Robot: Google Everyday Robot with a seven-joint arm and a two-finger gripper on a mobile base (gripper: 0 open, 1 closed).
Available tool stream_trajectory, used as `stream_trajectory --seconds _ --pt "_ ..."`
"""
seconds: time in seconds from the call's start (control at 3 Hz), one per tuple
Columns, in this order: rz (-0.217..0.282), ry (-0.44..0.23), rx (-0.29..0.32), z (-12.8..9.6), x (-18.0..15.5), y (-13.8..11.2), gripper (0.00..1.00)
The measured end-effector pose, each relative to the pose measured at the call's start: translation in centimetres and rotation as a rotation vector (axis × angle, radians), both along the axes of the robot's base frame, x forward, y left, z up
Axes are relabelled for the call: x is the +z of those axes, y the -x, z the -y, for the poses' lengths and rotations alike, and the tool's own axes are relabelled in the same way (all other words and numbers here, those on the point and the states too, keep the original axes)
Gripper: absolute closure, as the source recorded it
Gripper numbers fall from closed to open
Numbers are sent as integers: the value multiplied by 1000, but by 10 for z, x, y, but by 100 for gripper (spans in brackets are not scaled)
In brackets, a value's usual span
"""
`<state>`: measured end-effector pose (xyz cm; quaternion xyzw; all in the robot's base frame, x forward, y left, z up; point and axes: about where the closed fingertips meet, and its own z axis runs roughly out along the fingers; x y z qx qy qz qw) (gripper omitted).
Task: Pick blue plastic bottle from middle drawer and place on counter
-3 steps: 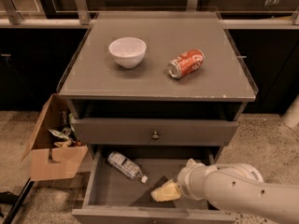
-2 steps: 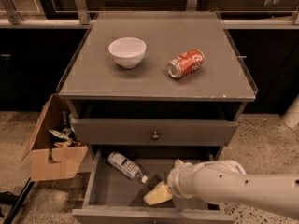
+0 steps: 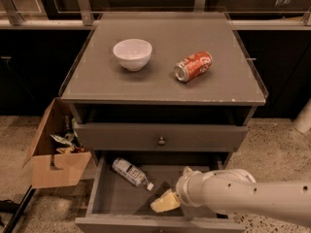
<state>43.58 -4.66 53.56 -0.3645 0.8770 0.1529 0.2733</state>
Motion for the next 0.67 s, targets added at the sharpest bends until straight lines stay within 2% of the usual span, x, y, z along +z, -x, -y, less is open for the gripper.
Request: stream_trajectory --seconds 0.33,0.67 --pt "8 -19 -12 -2 -18 -11 0" --pt "18 -33 15 -16 -31 -24 0"
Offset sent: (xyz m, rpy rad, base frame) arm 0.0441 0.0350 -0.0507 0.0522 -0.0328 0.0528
